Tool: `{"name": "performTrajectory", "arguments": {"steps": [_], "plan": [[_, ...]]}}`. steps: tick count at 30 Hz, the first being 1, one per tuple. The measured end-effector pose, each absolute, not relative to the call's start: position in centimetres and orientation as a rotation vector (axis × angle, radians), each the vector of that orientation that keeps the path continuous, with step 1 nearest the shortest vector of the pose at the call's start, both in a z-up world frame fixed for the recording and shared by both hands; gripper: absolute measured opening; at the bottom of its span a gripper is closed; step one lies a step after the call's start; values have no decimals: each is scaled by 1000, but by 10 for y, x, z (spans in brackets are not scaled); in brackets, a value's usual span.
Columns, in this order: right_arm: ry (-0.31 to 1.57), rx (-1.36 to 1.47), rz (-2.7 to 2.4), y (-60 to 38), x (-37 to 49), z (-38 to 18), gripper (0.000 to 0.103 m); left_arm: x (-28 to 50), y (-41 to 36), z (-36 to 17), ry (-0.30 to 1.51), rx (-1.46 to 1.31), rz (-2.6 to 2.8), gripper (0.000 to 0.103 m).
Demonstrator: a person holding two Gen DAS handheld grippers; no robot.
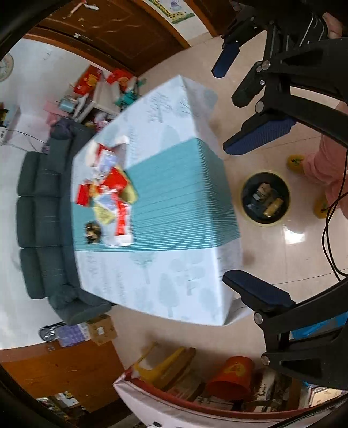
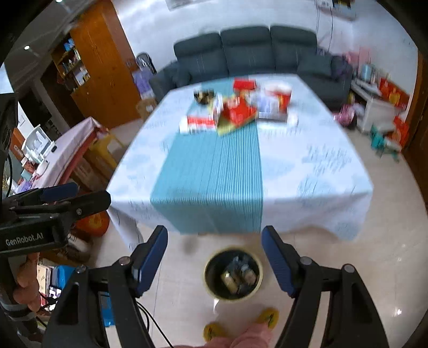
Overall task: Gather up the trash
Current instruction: 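Move both tools back over the table toward the wrappers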
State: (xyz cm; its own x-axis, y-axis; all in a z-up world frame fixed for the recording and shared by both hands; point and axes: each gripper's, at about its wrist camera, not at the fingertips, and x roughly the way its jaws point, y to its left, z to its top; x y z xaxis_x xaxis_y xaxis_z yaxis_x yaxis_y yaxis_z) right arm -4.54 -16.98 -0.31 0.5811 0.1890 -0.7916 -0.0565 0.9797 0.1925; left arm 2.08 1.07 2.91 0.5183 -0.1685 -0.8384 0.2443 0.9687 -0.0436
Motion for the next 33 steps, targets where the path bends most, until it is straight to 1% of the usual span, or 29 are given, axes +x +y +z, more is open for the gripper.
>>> {"name": "performTrajectory", "arguments": {"steps": [7, 11, 14, 17, 21, 27, 29, 33], "plan": [[823, 132, 114, -171, -36, 48, 73, 31, 11, 64, 919, 54, -285, 87], [802, 124, 116, -172, -30, 60, 73, 40, 3, 75, 866, 67, -295, 87], [802, 104, 104, -175, -21, 62, 73, 52, -7, 72, 867, 85, -293, 87], [808, 86, 98, -182, -7, 59, 73, 72, -18, 62, 885, 79, -290, 87], [836, 86, 96, -199, 27, 45, 66, 108, -34, 38, 932, 68, -263, 87], [907, 105, 180, -226, 109, 10, 65, 179, -61, -2, 1005, 46, -185, 87], [937, 102, 214, -231, 136, -1, 61, 206, -73, -20, 1035, 22, -165, 87], [970, 70, 278, -239, 179, -20, 61, 247, -93, -53, 1078, 20, -107, 87]]}}
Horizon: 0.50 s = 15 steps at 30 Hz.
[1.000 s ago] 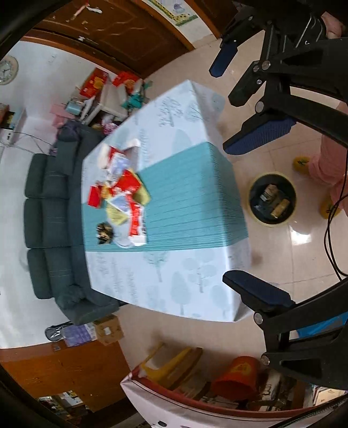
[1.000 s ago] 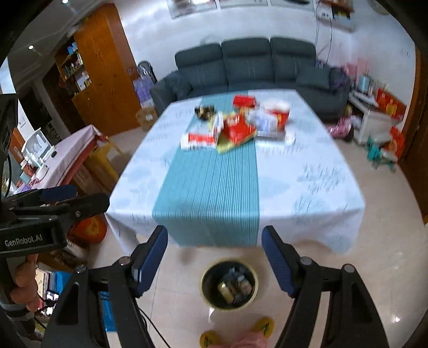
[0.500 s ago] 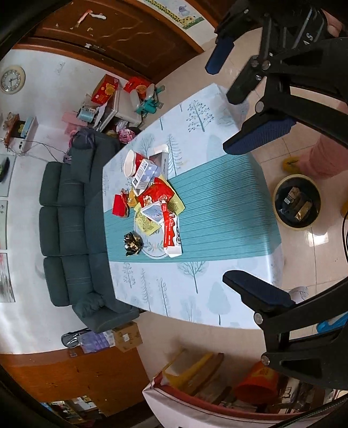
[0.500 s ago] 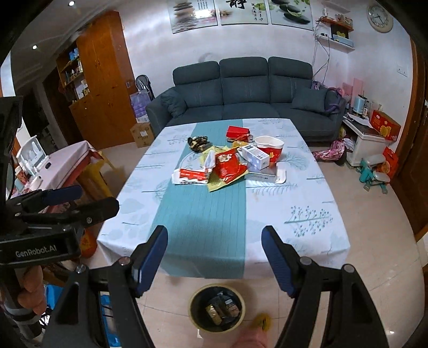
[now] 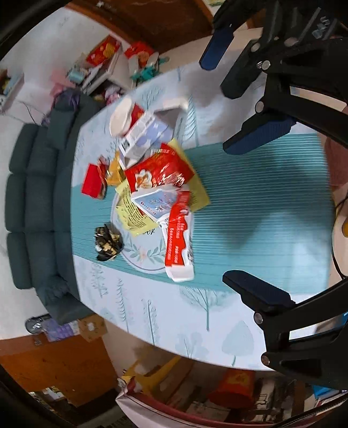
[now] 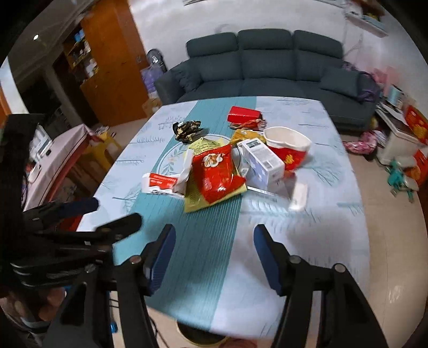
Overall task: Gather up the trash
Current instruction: 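Move both tools back over the table toward the wrappers, then grasp the red-white wrapper with the left gripper while the right gripper grasps the red chip bag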
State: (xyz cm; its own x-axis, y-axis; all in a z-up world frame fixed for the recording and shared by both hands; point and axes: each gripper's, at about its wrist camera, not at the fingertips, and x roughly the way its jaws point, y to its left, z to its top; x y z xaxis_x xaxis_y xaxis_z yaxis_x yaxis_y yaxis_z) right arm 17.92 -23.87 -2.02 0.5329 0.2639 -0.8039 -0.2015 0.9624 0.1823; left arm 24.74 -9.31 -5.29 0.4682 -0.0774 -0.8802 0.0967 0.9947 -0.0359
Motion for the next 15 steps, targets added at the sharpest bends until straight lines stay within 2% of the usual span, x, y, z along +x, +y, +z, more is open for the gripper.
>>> {"name": "performTrajectory", "arguments": {"steps": [2, 4, 6, 11, 13, 15], "plan": [[999, 62, 312, -241, 198, -30, 61, 267, -99, -67, 1097, 7, -74, 84], [1019, 44, 343, -241, 214, -37, 61, 286, -101, -80, 1116, -20, -47, 74], [1028, 18, 372, -241, 229, -43, 61, 298, -101, -87, 1132, -43, -28, 69], [1050, -4, 430, -238, 261, -54, 61, 323, -98, -98, 1138, -75, 31, 68], [1057, -12, 448, -235, 271, -58, 61, 329, -99, -100, 1135, -65, 43, 64], [1068, -18, 461, -232, 280, -61, 61, 334, -97, -103, 1147, -72, 33, 35]]}}
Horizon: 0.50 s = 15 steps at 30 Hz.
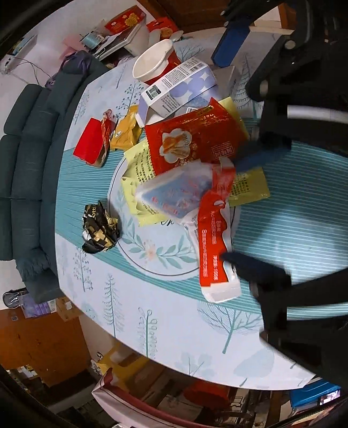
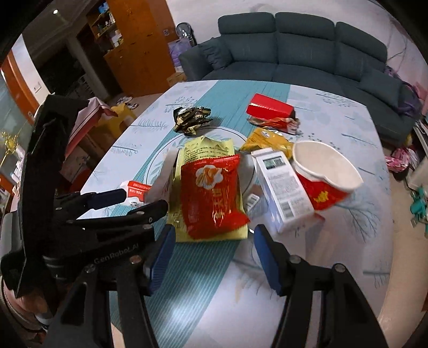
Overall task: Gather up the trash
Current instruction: 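Grasp the red-white wrapper with the left gripper while the right gripper grasps the red chip bag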
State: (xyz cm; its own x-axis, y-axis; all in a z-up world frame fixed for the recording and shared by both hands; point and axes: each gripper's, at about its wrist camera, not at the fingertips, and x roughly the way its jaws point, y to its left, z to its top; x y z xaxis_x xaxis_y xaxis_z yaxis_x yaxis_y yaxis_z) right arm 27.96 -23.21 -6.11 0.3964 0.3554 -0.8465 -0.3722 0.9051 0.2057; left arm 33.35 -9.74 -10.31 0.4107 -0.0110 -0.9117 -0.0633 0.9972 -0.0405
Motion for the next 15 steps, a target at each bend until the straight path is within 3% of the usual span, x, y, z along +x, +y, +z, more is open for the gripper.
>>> {"name": "performTrajectory", "arguments": {"steps": [1, 3, 15], "plan": [[1074, -18, 468, -230, 283, -63, 61, 336, -96, -106, 1162, -84, 27, 19], [1091, -14, 484, -226, 290, -65, 61, 336, -90, -109, 1182, -117, 29, 7], [1078, -149, 454, -195, 317, -81, 61, 316, -44, -95, 1143, -285, 52, 2]]}}
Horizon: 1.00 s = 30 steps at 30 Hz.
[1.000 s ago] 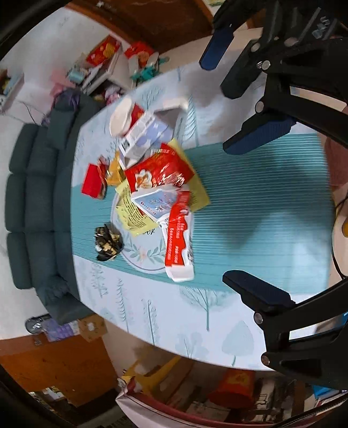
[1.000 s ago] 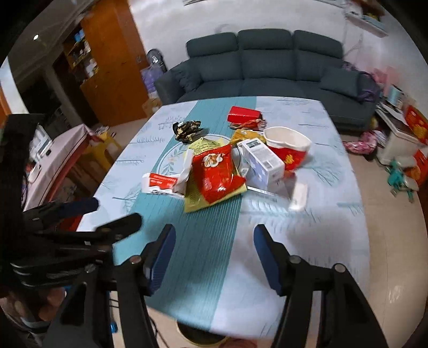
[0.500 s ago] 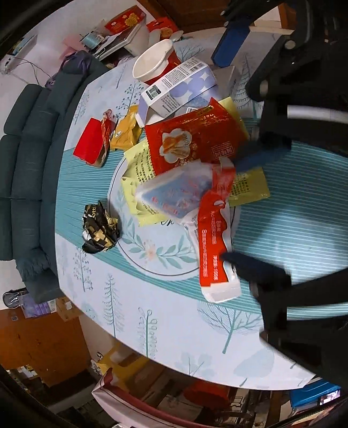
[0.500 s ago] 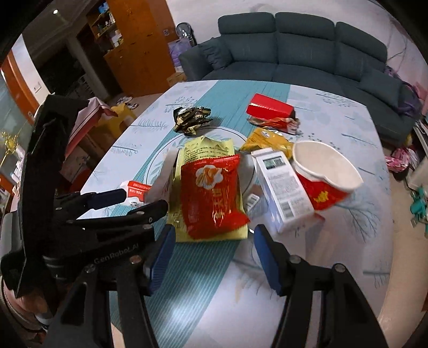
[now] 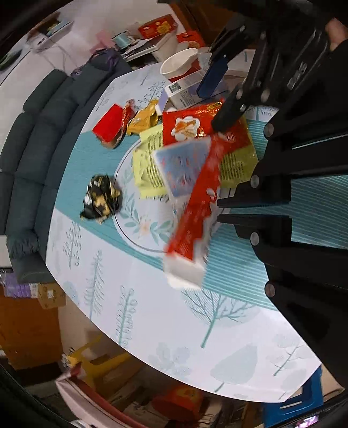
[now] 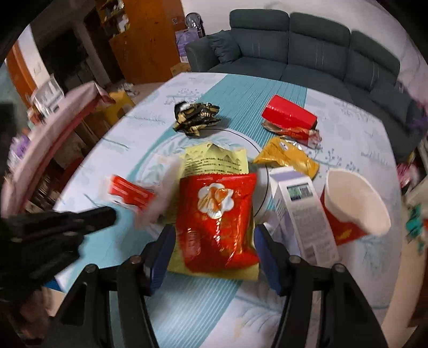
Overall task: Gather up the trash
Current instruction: 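Grasp the red-white wrapper with the left gripper while the right gripper grasps the red chip bag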
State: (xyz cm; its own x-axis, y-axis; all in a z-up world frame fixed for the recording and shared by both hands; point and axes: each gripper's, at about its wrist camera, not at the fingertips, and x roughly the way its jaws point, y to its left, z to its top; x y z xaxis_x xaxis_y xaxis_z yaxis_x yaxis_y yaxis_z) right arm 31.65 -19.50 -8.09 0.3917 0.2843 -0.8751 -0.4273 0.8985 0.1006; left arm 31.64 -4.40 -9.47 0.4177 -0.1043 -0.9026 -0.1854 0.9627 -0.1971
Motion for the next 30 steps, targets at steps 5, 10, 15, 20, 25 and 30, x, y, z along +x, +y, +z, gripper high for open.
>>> {"name": "performTrajectory", "arguments": {"steps": [5, 10, 15, 20, 25, 30], "plan": [[1081, -303, 392, -175, 320, -102, 61, 311, -32, -93, 1137, -301, 71, 6], [1059, -364, 390, -169, 317, -112, 35, 307, -28, -91, 1125, -302, 80, 48], [1050, -324, 437, -173, 317, -107, 16, 308, -29, -91, 1129, -349, 54, 59], [1039, -216, 479, -184, 317, -95, 12, 315, -44, -94, 1147, -317, 17, 59], [1042, -137, 482, -197, 319, -84, 11, 320, -64, -97, 1147, -250, -8, 60], [1050, -76, 473, -211, 325, -78, 11, 326, -77, -103, 1144, -201, -11, 60]]}}
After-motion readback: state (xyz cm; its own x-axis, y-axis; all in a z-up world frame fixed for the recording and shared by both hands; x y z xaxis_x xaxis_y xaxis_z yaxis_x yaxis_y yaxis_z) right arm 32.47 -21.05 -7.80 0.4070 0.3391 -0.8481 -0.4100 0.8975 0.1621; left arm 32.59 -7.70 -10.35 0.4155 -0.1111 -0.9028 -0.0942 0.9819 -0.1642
